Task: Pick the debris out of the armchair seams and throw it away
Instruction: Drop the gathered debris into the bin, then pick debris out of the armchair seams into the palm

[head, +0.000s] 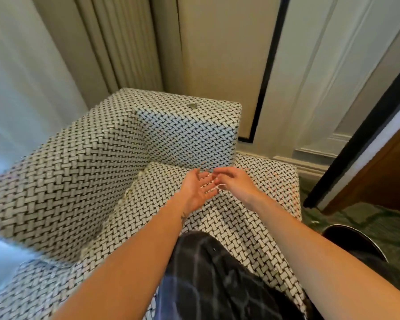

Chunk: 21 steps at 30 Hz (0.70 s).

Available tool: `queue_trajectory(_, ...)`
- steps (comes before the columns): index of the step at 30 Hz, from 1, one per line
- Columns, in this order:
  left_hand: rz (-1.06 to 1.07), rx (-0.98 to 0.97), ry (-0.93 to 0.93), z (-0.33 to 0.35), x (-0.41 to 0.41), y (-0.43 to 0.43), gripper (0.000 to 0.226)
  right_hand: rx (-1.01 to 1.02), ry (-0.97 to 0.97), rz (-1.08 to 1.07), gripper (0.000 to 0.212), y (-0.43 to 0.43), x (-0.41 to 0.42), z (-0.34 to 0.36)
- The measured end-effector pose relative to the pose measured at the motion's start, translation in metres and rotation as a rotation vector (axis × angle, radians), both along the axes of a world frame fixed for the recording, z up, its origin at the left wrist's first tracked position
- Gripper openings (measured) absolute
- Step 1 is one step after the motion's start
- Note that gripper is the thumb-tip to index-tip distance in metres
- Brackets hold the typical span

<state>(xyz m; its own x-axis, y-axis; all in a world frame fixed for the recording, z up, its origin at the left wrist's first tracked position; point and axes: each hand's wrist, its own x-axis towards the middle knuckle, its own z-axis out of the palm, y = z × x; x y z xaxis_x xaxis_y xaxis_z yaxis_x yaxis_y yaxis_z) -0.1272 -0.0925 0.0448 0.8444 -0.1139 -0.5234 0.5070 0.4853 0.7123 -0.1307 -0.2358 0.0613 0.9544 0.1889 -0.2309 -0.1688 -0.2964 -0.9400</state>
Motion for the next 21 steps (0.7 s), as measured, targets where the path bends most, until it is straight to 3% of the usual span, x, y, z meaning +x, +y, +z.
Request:
queue_trajectory(4,-0.045,0.076,0.015,0.003,-0.01,0.085,0.048,-0.041,-0.016,0.151,0.029,0.076,0.014,-0.007)
queue_trajectory(8,0.121,0.027,0.087,-0.014,-0.007,0.158,0.05,-0.09,-0.065,0.278,0.03,0.141,0.033,-0.022)
queue_trajectory(15,0.404,-0.382,0.099,-0.083,-0.015,0.196,0.063,-0.255,-0.1,0.465,0.029,0.206,0.081,-0.065)
queue_trajectory(21,0.512,-0.77,-0.007,-0.121,-0.014,0.2,0.087,-0.662,-0.389,0.629,0.041,0.247,0.142,-0.112)
